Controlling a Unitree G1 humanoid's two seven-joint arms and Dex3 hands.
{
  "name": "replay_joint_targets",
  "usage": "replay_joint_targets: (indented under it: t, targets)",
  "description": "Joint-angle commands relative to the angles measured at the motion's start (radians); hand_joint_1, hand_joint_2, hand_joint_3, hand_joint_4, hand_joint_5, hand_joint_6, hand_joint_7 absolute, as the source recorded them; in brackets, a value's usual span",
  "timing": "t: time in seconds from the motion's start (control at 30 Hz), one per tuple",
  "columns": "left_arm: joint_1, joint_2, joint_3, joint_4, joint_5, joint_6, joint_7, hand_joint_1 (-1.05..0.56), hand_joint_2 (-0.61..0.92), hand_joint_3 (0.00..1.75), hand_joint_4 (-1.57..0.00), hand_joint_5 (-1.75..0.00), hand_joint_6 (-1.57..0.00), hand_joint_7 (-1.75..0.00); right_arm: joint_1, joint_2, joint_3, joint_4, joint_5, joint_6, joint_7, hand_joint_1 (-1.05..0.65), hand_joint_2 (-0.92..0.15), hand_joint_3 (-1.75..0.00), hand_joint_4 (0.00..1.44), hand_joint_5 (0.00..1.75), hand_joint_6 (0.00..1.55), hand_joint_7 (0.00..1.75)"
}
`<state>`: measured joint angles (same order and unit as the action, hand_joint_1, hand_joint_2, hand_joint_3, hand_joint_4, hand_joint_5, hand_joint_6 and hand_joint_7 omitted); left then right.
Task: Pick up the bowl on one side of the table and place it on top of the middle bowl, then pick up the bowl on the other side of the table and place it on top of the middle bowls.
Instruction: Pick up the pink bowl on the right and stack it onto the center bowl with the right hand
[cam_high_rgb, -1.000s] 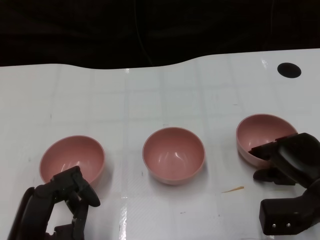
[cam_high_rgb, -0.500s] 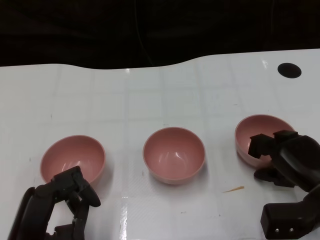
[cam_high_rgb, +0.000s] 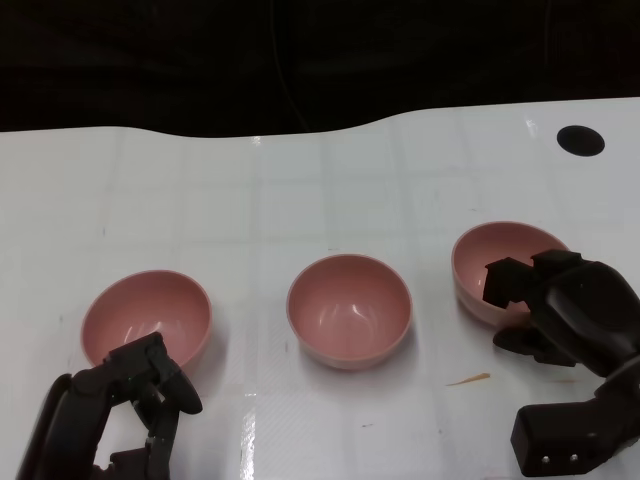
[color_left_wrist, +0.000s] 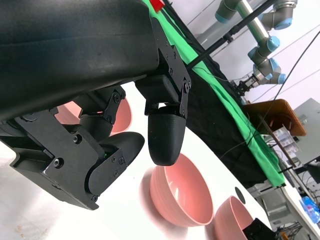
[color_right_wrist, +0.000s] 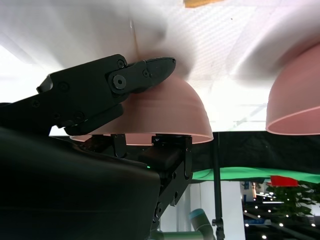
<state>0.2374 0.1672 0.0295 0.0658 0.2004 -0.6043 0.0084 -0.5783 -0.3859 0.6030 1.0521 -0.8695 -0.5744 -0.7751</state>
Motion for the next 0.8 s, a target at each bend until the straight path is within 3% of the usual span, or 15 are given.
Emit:
replay_joint_targets:
  t: [0.03, 0.43, 0.8]
  targets:
    - [0.004, 0.009, 0.006, -0.007, 0.006, 0.003, 0.007, -0.04, 0.40, 1.36, -0.81, -1.67, -0.77, -1.52, 0.017, -0.026, -0.009, -0.028, 0.002, 0.002, -0.011, -0.13, -0.88, -0.29, 0.85, 1.75, 0.58, 1.75]
    - [-0.007, 0.018, 0.008, 0.015, 0.005, -0.016, 0.006, -0.06, 0.40, 1.36, -0.81, -1.67, -0.77, -1.50, 0.037, -0.048, -0.032, -0.131, 0.009, 0.012, 0.015, -0.13, -0.87, -0.32, 0.81, 1.75, 0.56, 1.75]
    - [-0.006, 0.013, 0.007, 0.015, -0.008, -0.005, -0.001, -0.07, 0.41, 1.35, -0.82, -1.65, -0.79, -1.49, 0.067, -0.088, -0.097, -0.337, 0.039, 0.002, 0.144, -0.17, -0.88, -0.32, 0.81, 1.75, 0.56, 1.75]
